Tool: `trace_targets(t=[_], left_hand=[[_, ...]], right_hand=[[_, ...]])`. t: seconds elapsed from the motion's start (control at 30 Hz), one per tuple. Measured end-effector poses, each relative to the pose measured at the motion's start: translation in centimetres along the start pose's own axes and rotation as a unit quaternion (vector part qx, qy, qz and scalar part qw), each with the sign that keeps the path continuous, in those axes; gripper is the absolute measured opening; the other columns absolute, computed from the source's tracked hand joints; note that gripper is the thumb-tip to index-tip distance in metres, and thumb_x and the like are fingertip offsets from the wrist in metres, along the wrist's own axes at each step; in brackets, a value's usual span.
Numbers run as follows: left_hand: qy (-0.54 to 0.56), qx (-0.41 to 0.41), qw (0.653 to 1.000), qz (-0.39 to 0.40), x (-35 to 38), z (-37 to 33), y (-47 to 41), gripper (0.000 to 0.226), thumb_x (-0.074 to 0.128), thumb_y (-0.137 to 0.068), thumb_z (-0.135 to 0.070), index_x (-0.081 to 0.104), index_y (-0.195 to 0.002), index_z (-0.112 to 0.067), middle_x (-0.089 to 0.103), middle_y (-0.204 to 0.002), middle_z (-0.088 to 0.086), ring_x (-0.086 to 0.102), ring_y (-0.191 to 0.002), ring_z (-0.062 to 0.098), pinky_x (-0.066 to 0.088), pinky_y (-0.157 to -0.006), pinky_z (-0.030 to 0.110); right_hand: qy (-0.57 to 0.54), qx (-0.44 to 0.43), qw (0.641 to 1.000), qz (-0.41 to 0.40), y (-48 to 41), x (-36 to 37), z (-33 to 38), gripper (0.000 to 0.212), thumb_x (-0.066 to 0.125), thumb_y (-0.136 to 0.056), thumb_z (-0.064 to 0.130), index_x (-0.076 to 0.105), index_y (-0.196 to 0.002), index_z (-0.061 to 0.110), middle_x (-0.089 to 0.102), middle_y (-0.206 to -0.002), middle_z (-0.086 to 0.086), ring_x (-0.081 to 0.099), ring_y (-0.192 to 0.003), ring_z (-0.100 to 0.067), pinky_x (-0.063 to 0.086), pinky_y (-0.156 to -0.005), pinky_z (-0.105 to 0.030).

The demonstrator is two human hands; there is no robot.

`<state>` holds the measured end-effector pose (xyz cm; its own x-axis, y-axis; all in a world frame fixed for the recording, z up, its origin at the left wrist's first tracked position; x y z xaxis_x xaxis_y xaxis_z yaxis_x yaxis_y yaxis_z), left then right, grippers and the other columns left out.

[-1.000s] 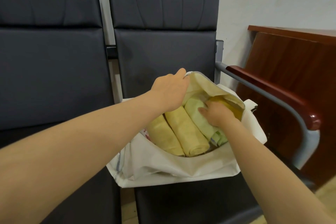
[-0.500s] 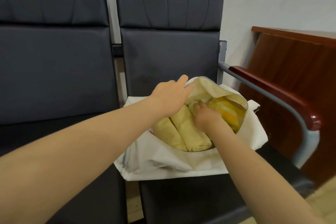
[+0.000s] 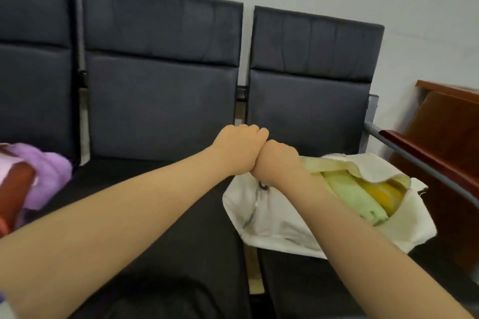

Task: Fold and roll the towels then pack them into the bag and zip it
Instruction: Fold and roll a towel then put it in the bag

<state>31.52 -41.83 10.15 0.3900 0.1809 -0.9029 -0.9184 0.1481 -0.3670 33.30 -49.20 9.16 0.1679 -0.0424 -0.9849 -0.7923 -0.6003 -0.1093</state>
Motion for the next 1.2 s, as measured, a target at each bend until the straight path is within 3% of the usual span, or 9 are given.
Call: trace_targets(t=[0.27, 0.4, 0.67, 0.8, 0.9, 1.0, 1.07, 1.13, 1.2], left_hand=[[-0.010, -0.170, 0.982, 0.083, 2.5, 13.9, 15.2, 0.024, 0.049, -0.090, -0.017, 0.045, -0.114, -0.013, 0.057, -0.110, 0.003, 0.060, -0.094, 0.023, 0.035, -0.068, 0.033], [-0.003, -0.274, 0.950, 0.149, 4.2, 21.1, 23.7, 0.028, 0.049, -0.091, -0.017, 0.047, -0.118, -0.011, 0.058, -0.117, 0.008, 0.059, -0.103, 0.029, 0.045, -0.079, 0.040], [-0.036, -0.500, 0.836, 0.224, 9.3, 32.1, 39.9, 0.040, 0.043, -0.094, -0.026, 0.039, -0.133, -0.017, 0.033, -0.139, 0.018, 0.039, -0.125, 0.037, 0.038, -0.100, 0.044], [0.042, -0.552, 0.772, 0.313, 13.3, 35.4, 45.3, 0.056, 0.036, -0.096, -0.027, 0.019, -0.149, -0.032, -0.013, -0.156, 0.024, -0.006, -0.142, 0.047, 0.010, -0.112, 0.061], [0.067, -0.577, 0.744, 0.330, 15.0, 36.7, 47.7, 0.051, 0.035, -0.095, -0.023, 0.031, -0.146, -0.024, 0.011, -0.156, 0.017, 0.007, -0.143, 0.041, 0.009, -0.111, 0.062], [0.003, -0.590, 0.772, 0.236, 14.7, 37.6, 48.8, 0.033, 0.042, -0.094, -0.018, 0.048, -0.125, -0.011, 0.049, -0.131, 0.011, 0.046, -0.123, 0.032, 0.033, -0.106, 0.049], [0.049, -0.640, 0.761, 0.095, 14.0, 38.1, 48.7, 0.027, 0.046, -0.094, -0.018, 0.046, -0.116, -0.004, 0.057, -0.118, 0.015, 0.056, -0.110, 0.036, 0.042, -0.092, 0.043], [0.230, -0.723, 0.648, -0.071, 13.1, 38.5, 47.8, 0.032, 0.052, -0.092, -0.023, 0.051, -0.113, 0.002, 0.061, -0.110, 0.022, 0.059, -0.103, 0.039, 0.044, -0.081, 0.038], [0.415, -0.713, 0.527, -0.205, 11.6, 37.9, 45.1, 0.025, 0.062, -0.087, -0.027, 0.062, -0.094, -0.003, 0.063, -0.091, 0.023, 0.062, -0.086, 0.033, 0.042, -0.066, 0.031]], right_hand=[[-0.033, -0.165, 0.986, 0.010, -2.8, 2.3, 20.0, 0.024, 0.046, -0.095, 0.026, 0.059, -0.112, 0.015, 0.057, -0.091, 0.001, 0.057, -0.079, -0.019, 0.041, -0.062, -0.031], [-0.079, -0.240, 0.967, 0.023, -3.2, 4.0, 30.9, 0.030, 0.047, -0.095, 0.028, 0.054, -0.121, 0.015, 0.059, -0.114, -0.003, 0.062, -0.094, -0.025, 0.041, -0.066, -0.034], [-0.153, -0.342, 0.923, 0.083, -2.9, 8.0, 45.5, 0.041, 0.043, -0.097, 0.030, 0.039, -0.137, 0.020, 0.044, -0.133, -0.013, 0.051, -0.116, -0.038, 0.045, -0.086, -0.042], [-0.100, -0.414, 0.894, 0.136, -2.2, 10.7, 49.0, 0.054, 0.039, -0.100, 0.038, 0.018, -0.150, 0.040, 0.005, -0.159, -0.016, 0.029, -0.135, -0.046, 0.032, -0.111, -0.051], [-0.052, -0.412, 0.889, 0.194, -1.9, 12.6, 49.7, 0.056, 0.038, -0.100, 0.042, 0.021, -0.152, 0.029, -0.001, -0.161, -0.014, 0.015, -0.144, -0.042, 0.022, -0.115, -0.051], [-0.064, -0.406, 0.890, 0.198, -1.8, 13.5, 49.5, 0.063, 0.043, -0.099, 0.042, 0.017, -0.153, 0.024, 0.000, -0.163, -0.005, 0.015, -0.146, -0.035, 0.023, -0.115, -0.050], [-0.085, -0.398, 0.888, 0.212, -2.2, 13.7, 49.0, 0.065, 0.044, -0.098, 0.042, 0.016, -0.154, 0.023, 0.000, -0.163, -0.001, 0.016, -0.146, -0.032, 0.023, -0.116, -0.048], [-0.123, -0.392, 0.883, 0.228, -2.5, 13.7, 48.9, 0.058, 0.042, -0.100, 0.040, 0.025, -0.152, 0.020, 0.009, -0.162, -0.003, 0.020, -0.145, -0.030, 0.024, -0.116, -0.046], [-0.284, -0.343, 0.859, 0.253, -2.5, 13.0, 49.2, 0.045, 0.040, -0.100, 0.033, 0.050, -0.137, 0.010, 0.041, -0.148, -0.012, 0.038, -0.135, -0.031, 0.033, -0.111, -0.040]])
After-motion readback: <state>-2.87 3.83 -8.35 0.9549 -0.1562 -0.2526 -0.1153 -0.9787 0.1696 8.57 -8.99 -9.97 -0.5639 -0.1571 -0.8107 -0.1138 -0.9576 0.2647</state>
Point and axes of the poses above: each hand's wrist, its own y-axis away from the middle knuckle, its own x-axis out of the palm, z = x × y, the point moved 4 cm from there along -y, towards the middle knuckle
